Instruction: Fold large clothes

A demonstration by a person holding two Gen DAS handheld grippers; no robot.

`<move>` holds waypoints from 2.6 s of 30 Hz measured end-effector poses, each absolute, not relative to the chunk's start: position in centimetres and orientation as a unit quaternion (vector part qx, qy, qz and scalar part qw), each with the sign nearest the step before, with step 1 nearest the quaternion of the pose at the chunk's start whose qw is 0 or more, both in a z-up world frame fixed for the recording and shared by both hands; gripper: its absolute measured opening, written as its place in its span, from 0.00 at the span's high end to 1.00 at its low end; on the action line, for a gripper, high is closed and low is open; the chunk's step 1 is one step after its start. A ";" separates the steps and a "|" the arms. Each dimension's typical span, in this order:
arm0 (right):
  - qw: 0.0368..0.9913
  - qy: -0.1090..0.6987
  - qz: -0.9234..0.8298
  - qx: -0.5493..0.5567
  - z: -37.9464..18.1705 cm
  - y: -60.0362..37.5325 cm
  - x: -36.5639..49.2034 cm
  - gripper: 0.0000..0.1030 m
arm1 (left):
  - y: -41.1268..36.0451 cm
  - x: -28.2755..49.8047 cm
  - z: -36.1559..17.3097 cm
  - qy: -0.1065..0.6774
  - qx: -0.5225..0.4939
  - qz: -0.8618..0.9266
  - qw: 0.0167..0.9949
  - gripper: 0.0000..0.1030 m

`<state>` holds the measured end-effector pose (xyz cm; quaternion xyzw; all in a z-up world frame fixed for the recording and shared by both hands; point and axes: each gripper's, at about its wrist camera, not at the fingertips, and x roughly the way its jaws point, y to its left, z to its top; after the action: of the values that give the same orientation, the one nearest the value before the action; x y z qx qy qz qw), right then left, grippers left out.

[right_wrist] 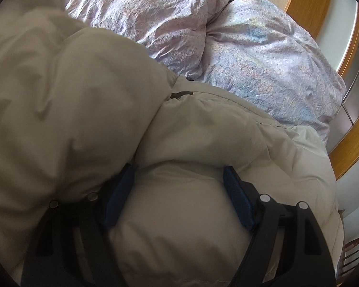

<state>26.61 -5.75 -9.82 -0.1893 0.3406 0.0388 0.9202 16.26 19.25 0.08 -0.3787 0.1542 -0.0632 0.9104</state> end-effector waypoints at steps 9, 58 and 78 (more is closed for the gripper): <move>0.929 0.328 0.065 -0.159 -6.5 -9.5 25.7 0.25 | 11.6 16.0 5.9 0.115 -0.276 -0.131 0.945 0.68; 0.895 0.376 0.175 0.165 2.8 -34.8 27.8 0.21 | -23.2 16.1 -4.1 0.222 0.178 -0.338 0.897 0.49; 0.854 0.462 0.183 0.155 -3.6 -33.7 32.4 0.68 | -25.7 16.9 -7.1 0.204 0.253 -0.340 0.883 0.48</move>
<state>32.45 -33.67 -3.62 0.1555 0.4622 0.1826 0.8537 16.89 -25.75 -7.08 0.2527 0.2039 -0.3400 0.8826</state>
